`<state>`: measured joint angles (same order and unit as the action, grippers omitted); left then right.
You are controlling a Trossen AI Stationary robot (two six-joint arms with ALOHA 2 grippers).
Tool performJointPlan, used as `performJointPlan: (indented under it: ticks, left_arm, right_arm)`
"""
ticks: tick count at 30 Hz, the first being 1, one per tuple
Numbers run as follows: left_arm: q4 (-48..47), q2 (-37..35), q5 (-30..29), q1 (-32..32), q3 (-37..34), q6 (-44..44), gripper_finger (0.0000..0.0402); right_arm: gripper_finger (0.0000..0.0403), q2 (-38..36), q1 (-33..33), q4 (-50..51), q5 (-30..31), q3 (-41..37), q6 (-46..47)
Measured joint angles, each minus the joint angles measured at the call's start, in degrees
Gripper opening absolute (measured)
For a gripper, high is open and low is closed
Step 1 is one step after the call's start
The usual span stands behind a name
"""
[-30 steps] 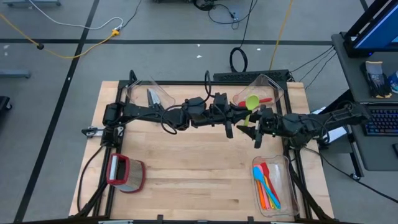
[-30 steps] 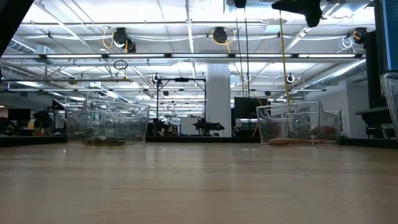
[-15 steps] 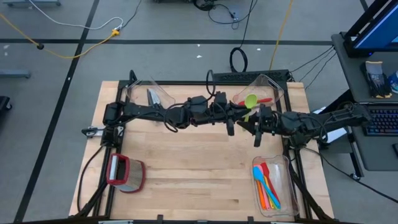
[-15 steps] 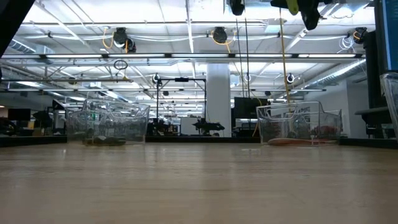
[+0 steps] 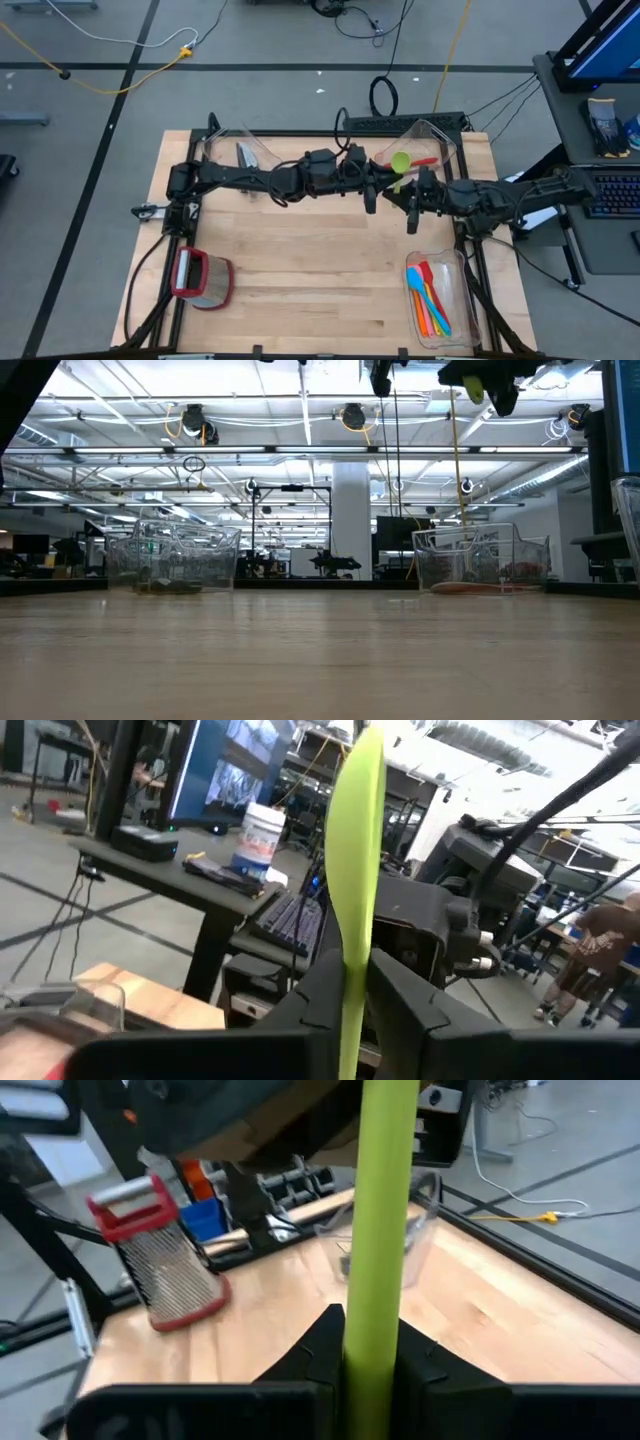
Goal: Pick & Place Kitchen Items
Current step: Put the green serving spoon into the top right transparent bin
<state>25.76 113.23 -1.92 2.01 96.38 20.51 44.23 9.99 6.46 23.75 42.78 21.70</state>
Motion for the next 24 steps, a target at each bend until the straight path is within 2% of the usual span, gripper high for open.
performJointPlan:
  ticks: [6, 12, 16, 24]
  left_arm:
    - [-2.65, 0.0, -1.12, 0.44, -0.02, 1.69, 0.012]
    - [-12.46, 0.0, -0.87, 1.51, 0.0, 2.55, 0.0179]
    - [-16.92, 0.0, -0.89, 1.97, 0.0, 2.55, 0.0202]
    - [-22.63, -0.02, -0.89, 1.97, 0.04, 2.09, 0.0211]
  right_arm:
    - [0.0025, -0.67, -2.65, 4.03, 0.02, 0.0, -1.39]
    - [0.0025, -3.59, -6.98, 12.23, 0.17, 0.0, -1.42]
    - [0.0025, -5.55, -10.57, 16.86, 0.11, 0.0, -2.58]
    - [0.0025, -6.0, -17.41, 23.32, 0.0, 0.02, -17.35]
